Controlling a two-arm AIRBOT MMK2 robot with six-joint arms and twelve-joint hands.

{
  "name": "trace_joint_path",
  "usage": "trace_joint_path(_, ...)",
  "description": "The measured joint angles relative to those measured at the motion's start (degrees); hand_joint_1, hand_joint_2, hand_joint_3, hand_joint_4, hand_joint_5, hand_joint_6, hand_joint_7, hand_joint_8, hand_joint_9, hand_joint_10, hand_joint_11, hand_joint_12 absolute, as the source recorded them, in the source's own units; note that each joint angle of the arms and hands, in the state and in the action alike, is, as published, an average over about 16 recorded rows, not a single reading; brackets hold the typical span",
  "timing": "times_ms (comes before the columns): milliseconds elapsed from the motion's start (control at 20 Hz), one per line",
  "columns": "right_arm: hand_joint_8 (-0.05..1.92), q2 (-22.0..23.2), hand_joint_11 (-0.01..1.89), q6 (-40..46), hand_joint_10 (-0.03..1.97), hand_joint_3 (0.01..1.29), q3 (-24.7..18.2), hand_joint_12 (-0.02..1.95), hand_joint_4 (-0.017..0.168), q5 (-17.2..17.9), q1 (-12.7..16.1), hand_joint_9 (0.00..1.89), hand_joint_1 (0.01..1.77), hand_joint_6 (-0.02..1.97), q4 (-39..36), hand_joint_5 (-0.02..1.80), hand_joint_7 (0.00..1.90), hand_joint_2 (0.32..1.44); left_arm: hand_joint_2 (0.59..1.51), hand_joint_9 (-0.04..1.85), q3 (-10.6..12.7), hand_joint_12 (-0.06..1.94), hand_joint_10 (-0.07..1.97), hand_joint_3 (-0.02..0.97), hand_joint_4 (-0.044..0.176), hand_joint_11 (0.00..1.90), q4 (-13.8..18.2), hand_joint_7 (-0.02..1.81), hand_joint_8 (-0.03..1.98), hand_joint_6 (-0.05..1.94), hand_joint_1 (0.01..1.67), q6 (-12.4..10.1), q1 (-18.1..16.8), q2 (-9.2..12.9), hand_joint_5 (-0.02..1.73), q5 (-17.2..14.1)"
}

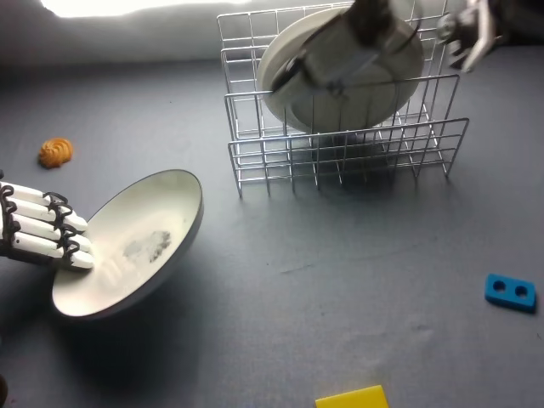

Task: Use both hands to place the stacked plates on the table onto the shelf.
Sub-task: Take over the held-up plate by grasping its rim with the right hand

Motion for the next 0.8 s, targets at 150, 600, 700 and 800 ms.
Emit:
trace_joint_path(150,0.01,-1.80,0.02,-6.66,-0.01,0.01,-2.30,0.01,0.003,-0.35,-1.72,0.02,1.08,0.04,0.02,0.02,0.02,0.93,1.086,0.06,-0.11,0.28,-0.03,0.015,-0.002,0.02,0.00,0.11,0.00,0.00,0.02,-0.20,0.56,-0.11,0.10,-0.01)
trace_joint_path(600,0.01,-9.48,0.03,-13.89,-0.01,0.01,-1.34,0.06,0.003,0.04,-9.27,0.02,1.19,0.04,0.22,0.02,0.02,0.95,1.086,0.06,-0.29,0.25,-0.03,0.015,0.000,0.02,0.06,0.10,-0.01,0.00,0.02,-0.38,0.92,-0.13,0.10,-0.30)
trace_joint_path(700,0.01,-11.43,0.03,-14.51,-0.01,0.01,-0.14,0.15,0.003,0.22,-10.66,0.02,1.24,0.04,0.42,0.02,0.02,0.95,1.085,0.06,-0.30,0.25,-0.03,0.014,0.000,0.02,0.10,0.10,-0.01,0.00,0.02,-0.37,0.92,-0.14,0.10,-0.32)
trace_joint_path(800,0.01,-13.39,0.03,-14.90,-0.01,0.01,1.23,0.23,0.003,0.48,-11.89,0.02,1.29,0.04,0.62,0.02,0.02,0.95,1.086,0.05,-0.32,0.26,-0.03,0.014,0.000,0.02,0.14,0.10,-0.01,0.00,0.02,-0.37,0.92,-0.14,0.10,-0.33)
